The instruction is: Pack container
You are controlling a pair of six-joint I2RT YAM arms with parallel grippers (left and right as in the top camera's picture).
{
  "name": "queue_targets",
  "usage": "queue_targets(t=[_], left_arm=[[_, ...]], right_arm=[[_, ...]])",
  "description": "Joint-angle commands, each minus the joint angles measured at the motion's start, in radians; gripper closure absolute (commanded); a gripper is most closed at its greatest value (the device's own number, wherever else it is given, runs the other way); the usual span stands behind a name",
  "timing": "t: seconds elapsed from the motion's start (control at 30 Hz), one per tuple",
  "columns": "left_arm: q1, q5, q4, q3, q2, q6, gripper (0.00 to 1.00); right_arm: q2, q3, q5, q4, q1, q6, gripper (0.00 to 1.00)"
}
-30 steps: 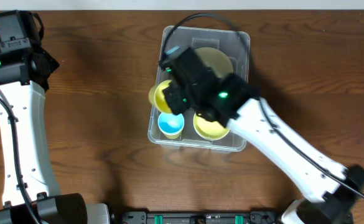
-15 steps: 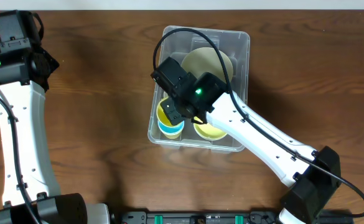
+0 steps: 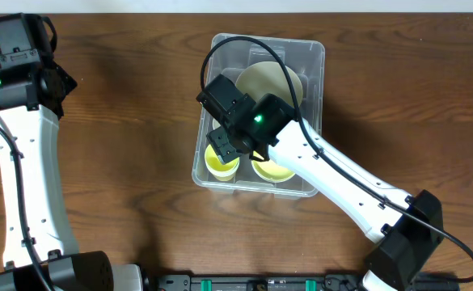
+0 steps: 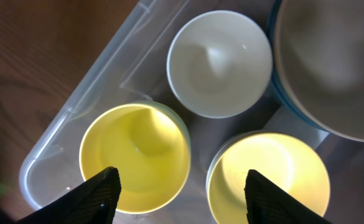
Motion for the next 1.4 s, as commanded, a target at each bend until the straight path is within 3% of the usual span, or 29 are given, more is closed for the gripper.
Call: queue_targets(t=[0.0,0.27,0.47,0.67,0.7,0.8,0.87,1.1,1.37], left_arm=[[0.003,-0.014,0.0,0.004,0.004,-0.009,0.02],[0.003,-0.014,0.0,0.004,0.004,-0.009,0.02],[0.003,-0.014,0.0,0.004,0.004,-0.009,0.02],[0.003,-0.014,0.0,0.004,0.004,-0.009,0.02],[0.003,-0.014,0.0,0.004,0.004,-0.009,0.02],[0.003,-0.014,0.0,0.004,0.004,-0.009,0.02],[0.003,-0.014,0.0,0.004,0.004,-0.009,0.02],[0.003,-0.014,0.0,0.004,0.004,-0.009,0.02],[0.003,-0.014,0.0,0.004,0.004,-0.009,0.02]], right_arm=[[-0.04,0.005,0.059,0.002,-0.028,0.011,0.33],[-0.317,0.005,0.174,0.007,-0.121,0.01,0.31],[-0.626,0.004,0.316,-0.05,-0.13,0.01,0.31],[-0.911,0.002,0.314,-0.132,-0.131,0.006,0.29],[-0.949,0.002,0.314,-0.145,-0.131,0.006,0.27],[-1.061,0.002,0.312,-0.164,-0.13,0.006,0.08],[-1.111,0.002,0.312,-0.169,-0.131,0.006,0.01],[-1.212,0.003,0.311,-0.223,-0.131,0.006,0.01],[-1.215,0.003,0.311,-0.401,-0.131,0.006,0.01]])
